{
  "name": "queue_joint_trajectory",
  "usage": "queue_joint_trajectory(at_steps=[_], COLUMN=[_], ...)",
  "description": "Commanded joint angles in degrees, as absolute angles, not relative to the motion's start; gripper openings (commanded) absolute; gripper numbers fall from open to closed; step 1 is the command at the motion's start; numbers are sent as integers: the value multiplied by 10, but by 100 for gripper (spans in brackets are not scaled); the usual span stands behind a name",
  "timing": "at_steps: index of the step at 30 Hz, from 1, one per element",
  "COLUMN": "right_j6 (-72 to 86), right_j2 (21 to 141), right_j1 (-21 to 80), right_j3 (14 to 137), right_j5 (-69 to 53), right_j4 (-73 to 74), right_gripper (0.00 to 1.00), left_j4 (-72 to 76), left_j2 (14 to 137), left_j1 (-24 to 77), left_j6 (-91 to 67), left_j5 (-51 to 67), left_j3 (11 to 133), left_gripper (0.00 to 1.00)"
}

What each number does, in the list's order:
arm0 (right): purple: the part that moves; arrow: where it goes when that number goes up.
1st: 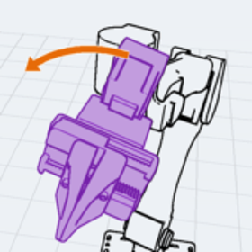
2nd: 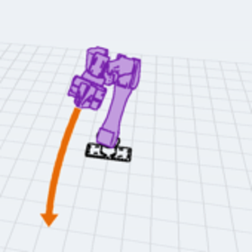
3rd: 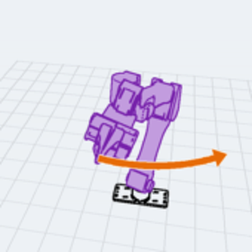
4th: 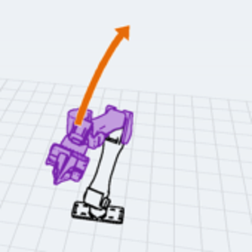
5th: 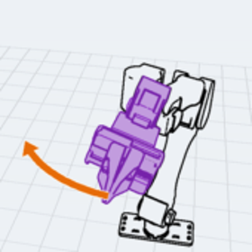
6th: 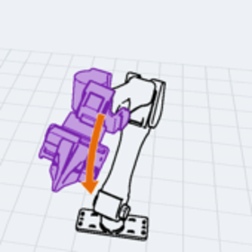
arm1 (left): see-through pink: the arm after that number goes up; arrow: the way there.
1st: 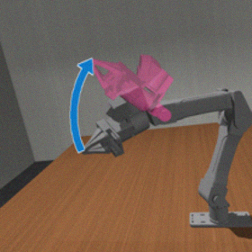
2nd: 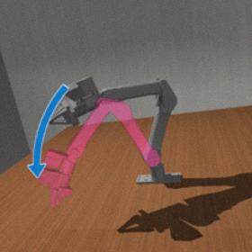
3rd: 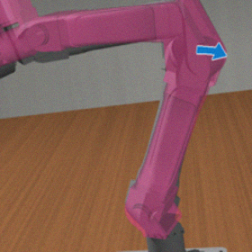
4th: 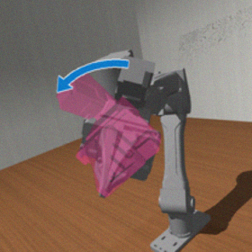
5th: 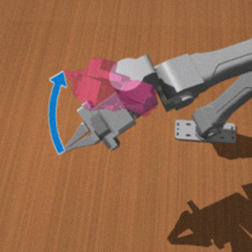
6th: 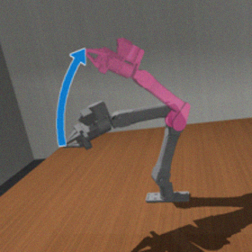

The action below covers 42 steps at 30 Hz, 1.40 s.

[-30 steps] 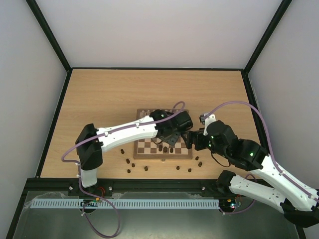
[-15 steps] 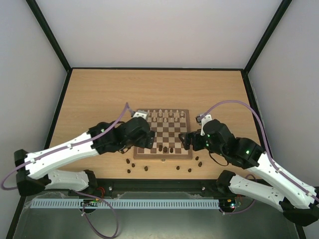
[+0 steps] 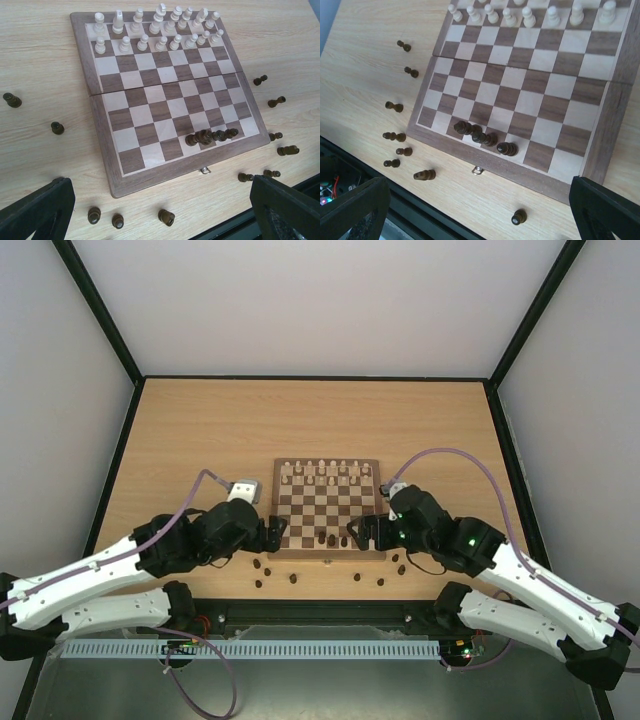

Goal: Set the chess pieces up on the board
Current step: Pick up the chess piece at the center of the board.

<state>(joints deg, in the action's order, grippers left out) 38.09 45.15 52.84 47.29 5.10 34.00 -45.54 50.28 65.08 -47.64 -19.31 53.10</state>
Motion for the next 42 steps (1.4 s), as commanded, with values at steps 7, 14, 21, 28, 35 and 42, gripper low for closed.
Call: queue_joint_trajectory(at_steps=[7, 14, 21, 28, 35, 42], right_j6=[457, 477, 479, 447, 413, 395], right_j2=[472, 484, 502, 492, 509, 501], right_j1=[530, 534, 534, 534, 534, 533], right_j3=[428, 436, 450, 460, 476, 474], right_j5=[15, 57, 100, 112, 122, 122], right_j4=[308, 346, 368, 363, 359, 357], right_gripper=[99, 99, 100, 99, 100, 100], left_j4=[-442, -379, -346, -374, -367, -366], left_j2=[443, 465, 540, 621, 686, 749], left_j1=[655, 655, 660, 675, 702, 714], left_j6=[-501, -490, -469, -461, -468, -467], left_j5=[-192, -148, -113, -101, -76, -62], left_j3=[458, 418, 413, 421, 426, 451], left_gripper=[99, 99, 99, 98, 68, 50])
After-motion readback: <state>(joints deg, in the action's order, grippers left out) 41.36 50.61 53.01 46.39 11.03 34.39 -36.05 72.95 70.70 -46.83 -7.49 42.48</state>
